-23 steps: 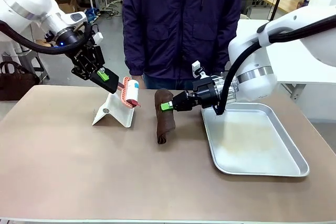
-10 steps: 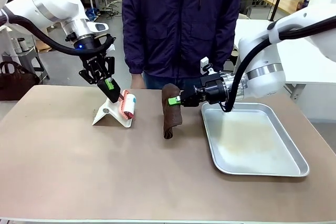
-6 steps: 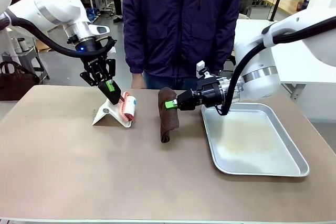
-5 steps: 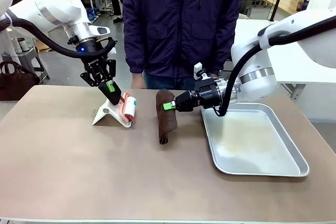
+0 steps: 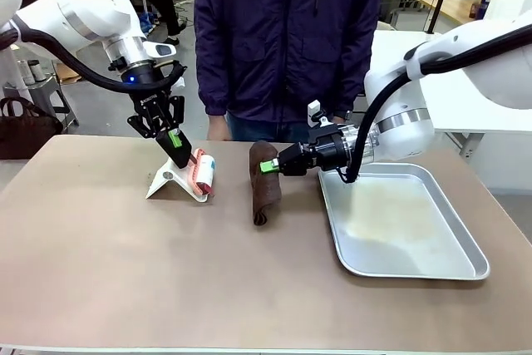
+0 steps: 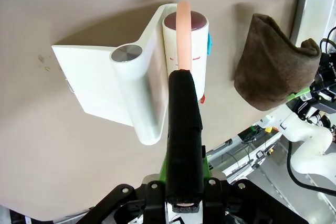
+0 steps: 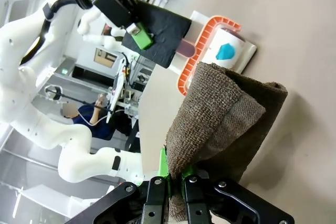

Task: Clean the surface of the table.
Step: Return the Lint Roller and towel to their original positions.

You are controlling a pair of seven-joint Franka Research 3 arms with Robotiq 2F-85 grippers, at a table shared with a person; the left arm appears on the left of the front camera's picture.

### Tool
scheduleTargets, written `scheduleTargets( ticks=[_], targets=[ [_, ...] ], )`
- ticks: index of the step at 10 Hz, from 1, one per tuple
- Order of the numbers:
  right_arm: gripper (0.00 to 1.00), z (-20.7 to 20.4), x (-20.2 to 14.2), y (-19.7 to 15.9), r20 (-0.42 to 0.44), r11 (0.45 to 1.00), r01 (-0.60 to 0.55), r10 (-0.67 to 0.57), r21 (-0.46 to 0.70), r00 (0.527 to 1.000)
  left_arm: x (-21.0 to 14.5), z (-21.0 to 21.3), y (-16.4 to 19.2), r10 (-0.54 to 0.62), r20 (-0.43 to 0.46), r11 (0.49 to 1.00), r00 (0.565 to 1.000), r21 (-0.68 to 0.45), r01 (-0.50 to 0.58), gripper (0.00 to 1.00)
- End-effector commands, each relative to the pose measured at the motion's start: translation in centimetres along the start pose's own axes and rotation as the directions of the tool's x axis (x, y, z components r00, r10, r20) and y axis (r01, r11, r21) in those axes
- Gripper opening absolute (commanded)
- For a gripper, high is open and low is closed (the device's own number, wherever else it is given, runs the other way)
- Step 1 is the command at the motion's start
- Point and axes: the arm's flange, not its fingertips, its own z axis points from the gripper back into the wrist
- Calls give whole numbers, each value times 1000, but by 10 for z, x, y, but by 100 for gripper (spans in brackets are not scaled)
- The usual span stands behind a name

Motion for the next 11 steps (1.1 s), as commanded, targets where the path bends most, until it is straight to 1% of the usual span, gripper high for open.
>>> scheduleTargets(
  ticks=[1, 4, 7, 9, 10, 11],
  targets=[
    [10, 7, 10, -1, 40, 999, 41, -42, 16, 998, 4, 3, -3, 26, -6, 1000, 1000, 6, -26, 22],
    [10, 13, 9, -4, 40, 997, 73, -71, -37, 997, 6, -2, 2, 26, -19, 999, 999, -18, -27, 22],
    [10, 17, 7, -4, 32, 995, 82, -80, -51, 996, 8, -4, 4, 31, -25, 999, 999, -16, -32, 22],
    [10, 18, 9, -9, 29, 991, 113, -112, -65, 993, 8, -5, 5, 35, -25, 999, 999, -16, -36, 22],
    [10, 20, 10, -11, 24, 986, 137, -135, -92, 991, 8, -4, 6, 37, -24, 999, 999, -18, -37, 22],
    [10, 22, 10, -12, 14, 978, 150, -149, -146, 989, 9, -5, 6, 39, -26, 999, 999, -16, -40, 22]
  ],
)
